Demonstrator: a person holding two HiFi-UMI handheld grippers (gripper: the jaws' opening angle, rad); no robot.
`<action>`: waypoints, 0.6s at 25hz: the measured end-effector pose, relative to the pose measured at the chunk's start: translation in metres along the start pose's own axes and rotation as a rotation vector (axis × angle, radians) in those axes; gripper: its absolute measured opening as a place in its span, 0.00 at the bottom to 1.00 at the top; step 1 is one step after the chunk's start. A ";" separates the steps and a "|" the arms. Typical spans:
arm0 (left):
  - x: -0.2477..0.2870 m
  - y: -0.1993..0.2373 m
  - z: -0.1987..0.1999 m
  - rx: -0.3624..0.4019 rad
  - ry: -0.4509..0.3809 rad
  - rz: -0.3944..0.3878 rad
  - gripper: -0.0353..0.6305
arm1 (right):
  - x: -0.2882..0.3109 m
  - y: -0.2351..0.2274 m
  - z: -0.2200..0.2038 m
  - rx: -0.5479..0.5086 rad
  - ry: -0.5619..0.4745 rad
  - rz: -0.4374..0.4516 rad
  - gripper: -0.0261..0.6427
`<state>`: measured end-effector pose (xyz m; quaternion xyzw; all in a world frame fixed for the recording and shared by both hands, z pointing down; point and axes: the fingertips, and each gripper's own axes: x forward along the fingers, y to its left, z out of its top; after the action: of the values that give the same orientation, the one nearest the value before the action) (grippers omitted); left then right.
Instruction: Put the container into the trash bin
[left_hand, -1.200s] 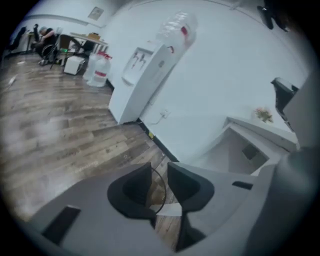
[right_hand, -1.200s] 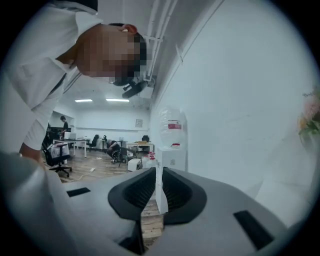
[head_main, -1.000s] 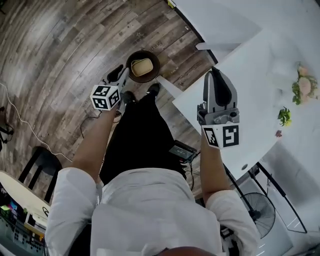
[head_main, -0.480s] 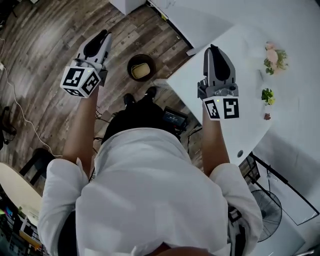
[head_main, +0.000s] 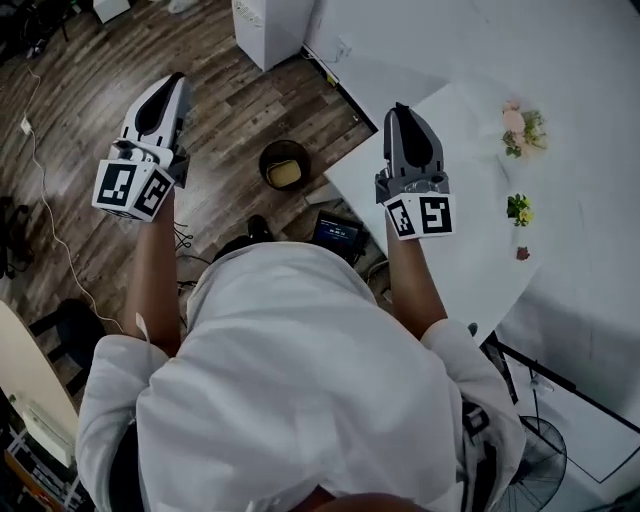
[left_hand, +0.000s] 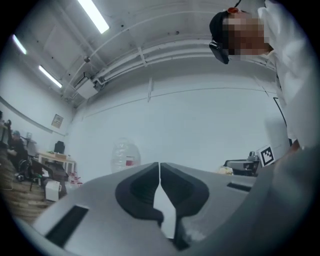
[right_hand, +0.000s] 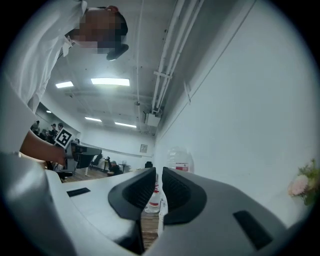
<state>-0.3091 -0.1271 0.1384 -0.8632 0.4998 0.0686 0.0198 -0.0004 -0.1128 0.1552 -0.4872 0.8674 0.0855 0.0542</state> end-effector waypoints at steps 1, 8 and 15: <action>-0.012 -0.006 0.006 0.005 -0.006 0.018 0.08 | -0.006 0.004 0.000 0.011 -0.003 0.012 0.13; -0.089 -0.083 0.009 0.005 -0.023 0.124 0.07 | -0.070 0.023 0.002 0.124 -0.019 0.145 0.12; -0.168 -0.195 -0.029 -0.040 0.006 0.180 0.08 | -0.149 0.068 0.005 0.140 -0.041 0.329 0.12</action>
<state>-0.2197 0.1119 0.1835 -0.8152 0.5739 0.0773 -0.0054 0.0187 0.0474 0.1837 -0.3319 0.9380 0.0427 0.0908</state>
